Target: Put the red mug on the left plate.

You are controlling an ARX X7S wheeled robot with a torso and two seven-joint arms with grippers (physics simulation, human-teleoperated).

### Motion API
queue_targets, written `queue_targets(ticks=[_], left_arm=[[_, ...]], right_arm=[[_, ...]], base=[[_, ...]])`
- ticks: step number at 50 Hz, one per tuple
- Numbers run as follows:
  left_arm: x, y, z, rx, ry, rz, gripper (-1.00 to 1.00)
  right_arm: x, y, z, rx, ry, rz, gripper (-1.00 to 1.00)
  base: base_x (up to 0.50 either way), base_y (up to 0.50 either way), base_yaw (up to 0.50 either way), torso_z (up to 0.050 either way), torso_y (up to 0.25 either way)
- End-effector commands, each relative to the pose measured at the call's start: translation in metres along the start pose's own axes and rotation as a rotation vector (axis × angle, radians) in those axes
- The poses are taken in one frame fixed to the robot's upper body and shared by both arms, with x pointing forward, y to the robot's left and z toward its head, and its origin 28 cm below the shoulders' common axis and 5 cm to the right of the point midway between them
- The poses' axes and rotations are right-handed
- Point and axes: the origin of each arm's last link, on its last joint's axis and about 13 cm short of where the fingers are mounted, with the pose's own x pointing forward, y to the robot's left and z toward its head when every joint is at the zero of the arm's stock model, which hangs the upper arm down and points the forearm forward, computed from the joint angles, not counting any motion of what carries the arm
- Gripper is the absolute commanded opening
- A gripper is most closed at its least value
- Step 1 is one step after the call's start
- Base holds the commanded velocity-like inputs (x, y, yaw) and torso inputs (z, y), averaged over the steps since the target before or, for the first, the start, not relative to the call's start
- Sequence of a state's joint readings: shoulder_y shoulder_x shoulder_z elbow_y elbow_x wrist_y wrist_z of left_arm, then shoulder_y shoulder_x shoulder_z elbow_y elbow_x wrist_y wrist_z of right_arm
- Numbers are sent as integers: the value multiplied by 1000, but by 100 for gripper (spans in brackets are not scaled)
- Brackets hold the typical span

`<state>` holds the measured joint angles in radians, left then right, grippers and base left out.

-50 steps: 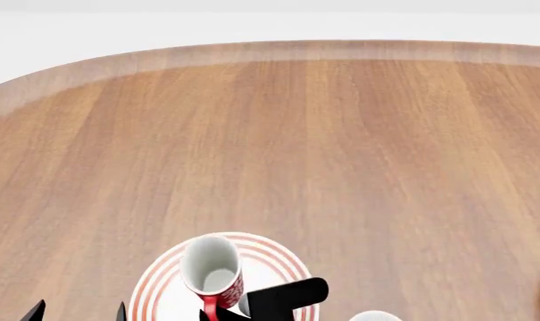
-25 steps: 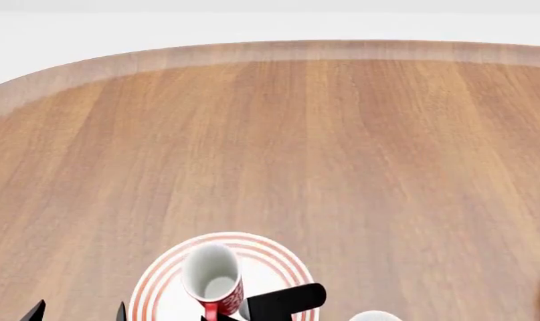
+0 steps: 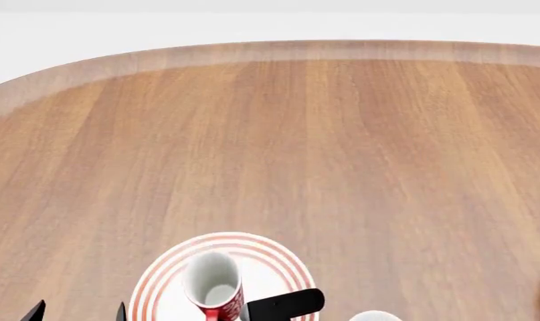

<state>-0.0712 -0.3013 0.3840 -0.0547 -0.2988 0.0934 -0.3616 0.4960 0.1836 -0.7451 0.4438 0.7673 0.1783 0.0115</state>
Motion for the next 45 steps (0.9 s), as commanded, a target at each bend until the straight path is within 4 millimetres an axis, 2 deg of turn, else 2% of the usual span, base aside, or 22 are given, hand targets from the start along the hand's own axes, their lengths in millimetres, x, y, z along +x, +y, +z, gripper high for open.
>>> queue_targets(ticks=[1,35,36,45], left_arm=[[0,0,0,-1,1,1,100],[-1,0,0,2,2,0,100],[-1,0,0,2,2,0,100],[0,0,0,1,2,0,100]], right_arm=[[3,-1,0,-11,-1,1,-100],[7,-6,-9,3,20,-15,-100],[8,-7,-8,12,18,-29,100],[8,-7,-5,8,16,-25,100]], base=[[0,0,0,0,0],[0,0,0,0,0],[0,0,0,0,0],[0,0,0,0,0]])
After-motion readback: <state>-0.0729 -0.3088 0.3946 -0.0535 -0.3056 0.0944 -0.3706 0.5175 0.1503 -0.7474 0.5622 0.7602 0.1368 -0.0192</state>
